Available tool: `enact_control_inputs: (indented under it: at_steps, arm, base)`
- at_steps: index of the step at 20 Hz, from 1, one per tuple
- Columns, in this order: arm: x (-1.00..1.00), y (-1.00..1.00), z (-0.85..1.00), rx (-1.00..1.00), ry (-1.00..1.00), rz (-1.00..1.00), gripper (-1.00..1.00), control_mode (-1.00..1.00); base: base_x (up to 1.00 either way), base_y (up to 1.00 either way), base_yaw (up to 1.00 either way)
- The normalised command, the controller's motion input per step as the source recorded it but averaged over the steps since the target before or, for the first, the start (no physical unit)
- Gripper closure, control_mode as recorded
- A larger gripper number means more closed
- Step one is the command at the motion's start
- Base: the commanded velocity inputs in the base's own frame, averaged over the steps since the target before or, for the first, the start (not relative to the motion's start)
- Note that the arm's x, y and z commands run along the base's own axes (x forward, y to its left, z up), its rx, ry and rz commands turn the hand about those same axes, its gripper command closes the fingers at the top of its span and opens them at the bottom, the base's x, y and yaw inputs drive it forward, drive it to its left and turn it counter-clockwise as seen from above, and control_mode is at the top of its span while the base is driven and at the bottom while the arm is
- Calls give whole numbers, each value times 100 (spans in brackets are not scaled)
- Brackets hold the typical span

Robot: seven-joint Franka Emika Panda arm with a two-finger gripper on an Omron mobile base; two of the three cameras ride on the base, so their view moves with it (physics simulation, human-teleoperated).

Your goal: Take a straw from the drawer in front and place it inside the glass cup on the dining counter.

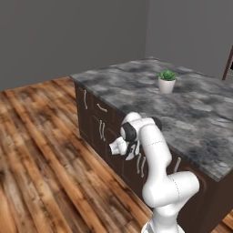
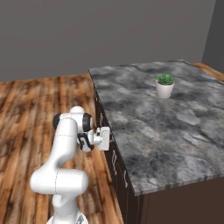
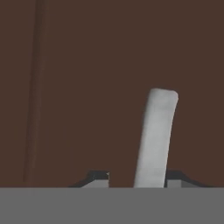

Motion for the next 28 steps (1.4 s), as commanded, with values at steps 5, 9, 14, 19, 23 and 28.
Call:
enact_control_inputs:
  at_steps: [5,9,14,19,23,28]
  arm:
    - [-50,33,0,15,-1,7,100,-100]
    - [-86,90,0,7,-11,15,100,-100]
    - [-89,100,-2,7,-2,17,100,-100]
    - [-73,100,-2,17,0,18,100,-100]
    - [-49,100,-1,24,12,12,100,-100]
    - [-42,74,7,28,14,6,-100,-100]
  base:
    - [0,0,0]
    - [0,0,0]
    - [0,0,0]
    - [0,0,0]
    - [0,0,0]
    - [0,0,0]
